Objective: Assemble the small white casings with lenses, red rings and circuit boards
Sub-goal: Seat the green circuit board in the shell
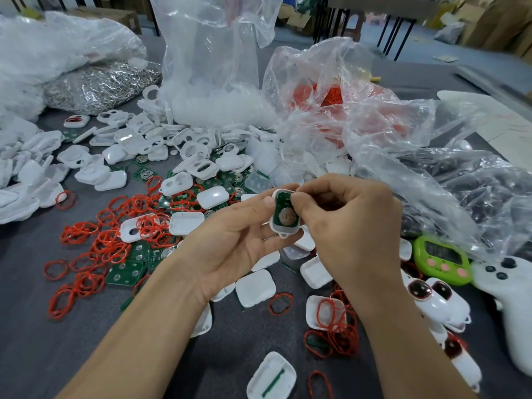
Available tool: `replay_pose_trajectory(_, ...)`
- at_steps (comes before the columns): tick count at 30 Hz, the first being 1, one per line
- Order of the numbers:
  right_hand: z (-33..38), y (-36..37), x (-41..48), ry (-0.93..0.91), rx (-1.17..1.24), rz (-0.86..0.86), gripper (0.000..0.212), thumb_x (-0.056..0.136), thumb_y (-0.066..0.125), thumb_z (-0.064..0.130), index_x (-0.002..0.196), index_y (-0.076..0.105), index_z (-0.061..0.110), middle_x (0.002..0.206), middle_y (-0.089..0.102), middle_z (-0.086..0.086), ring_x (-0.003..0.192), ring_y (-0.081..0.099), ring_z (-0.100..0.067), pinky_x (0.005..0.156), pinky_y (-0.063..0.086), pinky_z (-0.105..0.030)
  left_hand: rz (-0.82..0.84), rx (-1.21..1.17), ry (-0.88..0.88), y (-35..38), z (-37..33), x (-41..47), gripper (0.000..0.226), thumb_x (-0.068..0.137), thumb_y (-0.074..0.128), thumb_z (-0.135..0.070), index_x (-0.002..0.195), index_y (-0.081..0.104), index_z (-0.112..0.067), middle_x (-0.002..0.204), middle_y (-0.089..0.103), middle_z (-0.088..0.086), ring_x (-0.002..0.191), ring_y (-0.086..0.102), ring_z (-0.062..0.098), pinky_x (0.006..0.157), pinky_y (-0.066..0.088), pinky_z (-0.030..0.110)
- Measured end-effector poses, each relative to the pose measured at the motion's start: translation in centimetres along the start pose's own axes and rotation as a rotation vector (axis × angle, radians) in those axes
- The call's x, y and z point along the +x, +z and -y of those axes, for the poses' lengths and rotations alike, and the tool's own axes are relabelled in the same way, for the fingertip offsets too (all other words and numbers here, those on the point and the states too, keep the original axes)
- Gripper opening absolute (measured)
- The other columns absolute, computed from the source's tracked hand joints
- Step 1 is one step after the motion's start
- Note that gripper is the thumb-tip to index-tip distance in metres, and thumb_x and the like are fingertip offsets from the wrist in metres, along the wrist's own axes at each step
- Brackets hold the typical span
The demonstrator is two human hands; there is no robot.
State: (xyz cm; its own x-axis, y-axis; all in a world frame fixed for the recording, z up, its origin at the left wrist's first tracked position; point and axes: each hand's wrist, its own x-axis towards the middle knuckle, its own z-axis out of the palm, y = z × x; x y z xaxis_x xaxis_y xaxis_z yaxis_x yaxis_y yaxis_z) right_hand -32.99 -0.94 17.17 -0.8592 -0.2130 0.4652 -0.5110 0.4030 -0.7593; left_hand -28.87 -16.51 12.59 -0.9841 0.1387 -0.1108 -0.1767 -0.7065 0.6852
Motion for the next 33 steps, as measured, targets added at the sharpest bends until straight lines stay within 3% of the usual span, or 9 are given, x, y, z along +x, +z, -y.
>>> replay_pose_trajectory(3,0.0,0.2,-0.2,-0.016,-0.022,-0.041,0.015,0.08,0.086,0.022,0.075,0.078,0.034,0.061,0.065,0.025,0.064,0.066,0.001,0.059,0.049,-0.009,-0.015,-0.006,0.001,0.2,-0.1,-0.1,0.045,0.087,0.069,-0.018,0.129,0.069,-0.003,0.14,0.062,0.02,0.117,0.066,0.027,0.099,0.057,0.041)
replay_pose_trajectory(9,-0.3,1.0,-1.0,-0.007,-0.035,-0.138,0.014,0.079,0.086,0.027,0.084,0.077,0.037,0.066,0.068,0.021,0.067,0.066,-0.005,0.062,0.052,-0.023,-0.017,-0.031,0.012,0.5,-0.1,-0.3,0.037,0.082,0.071,-0.017,0.118,0.077,-0.008,0.121,0.073,0.014,0.107,0.073,0.024,0.087,0.06,0.035)
replay_pose_trajectory(13,-0.5,1.2,-0.9,0.036,-0.025,-0.149,0.021,0.077,0.086,0.033,0.096,0.077,0.031,0.067,0.068,0.02,0.067,0.065,-0.003,0.062,0.051,-0.017,-0.009,-0.034,0.016,0.5,-0.2,-0.5,0.034,0.081,0.071,-0.017,0.114,0.078,-0.009,0.119,0.074,0.013,0.106,0.074,0.024,0.087,0.061,0.036)
replay_pose_trajectory(16,-1.0,0.7,-0.6,0.182,0.234,-0.179,0.011,0.081,0.08,0.038,0.086,0.078,0.028,0.069,0.073,0.014,0.059,0.067,-0.004,0.057,0.052,-0.018,0.005,-0.049,0.018,0.5,-0.3,-0.5,0.037,0.085,0.068,-0.018,0.12,0.076,-0.008,0.122,0.072,0.015,0.11,0.072,0.026,0.089,0.061,0.037)
replay_pose_trajectory(19,-1.9,-0.4,0.1,0.337,0.414,-0.229,0.006,0.083,0.076,0.032,0.079,0.079,0.027,0.069,0.075,0.003,0.058,0.065,-0.009,0.062,0.052,-0.027,0.01,-0.077,0.014,0.5,-0.4,-0.5,0.036,0.088,0.066,-0.018,0.121,0.075,-0.009,0.121,0.072,0.016,0.11,0.072,0.027,0.088,0.061,0.037)
replay_pose_trajectory(24,-2.4,-0.7,0.3,0.495,0.493,0.054,0.008,0.089,0.077,0.015,0.091,0.08,0.021,0.083,0.079,-0.001,0.072,0.071,-0.01,0.067,0.054,-0.024,0.004,-0.067,0.013,0.6,-0.3,-0.4,0.035,0.088,0.066,-0.019,0.121,0.076,-0.011,0.124,0.072,0.014,0.113,0.072,0.026,0.087,0.061,0.036)
replay_pose_trajectory(27,-1.9,-0.4,-0.1,0.537,0.612,0.252,0.014,0.093,0.072,0.012,0.106,0.077,0.015,0.095,0.08,-0.003,0.089,0.077,-0.019,0.074,0.063,-0.033,0.0,-0.031,0.017,0.6,-0.3,-0.5,0.034,0.086,0.068,-0.017,0.119,0.077,-0.012,0.124,0.073,0.011,0.108,0.073,0.025,0.087,0.061,0.036)
replay_pose_trajectory(29,-1.5,-0.3,-0.3,0.526,0.624,0.315,0.015,0.095,0.07,0.011,0.105,0.077,0.018,0.095,0.08,-0.003,0.089,0.077,-0.02,0.075,0.064,-0.037,-0.004,-0.009,0.022,0.7,-0.3,-0.5,0.034,0.085,0.068,-0.016,0.118,0.077,-0.013,0.126,0.072,0.01,0.108,0.073,0.023,0.09,0.06,0.038)
replay_pose_trajectory(33,-1.2,0.1,-0.6,0.495,0.617,0.312,0.022,0.094,0.069,0.006,0.093,0.078,0.025,0.084,0.08,-0.002,0.075,0.076,-0.013,0.061,0.057,-0.021,-0.017,-0.011,0.035,0.8,-0.2,-0.4,0.032,0.086,0.067,-0.013,0.116,0.078,-0.013,0.128,0.072,0.012,0.108,0.073,0.023,0.088,0.061,0.038)
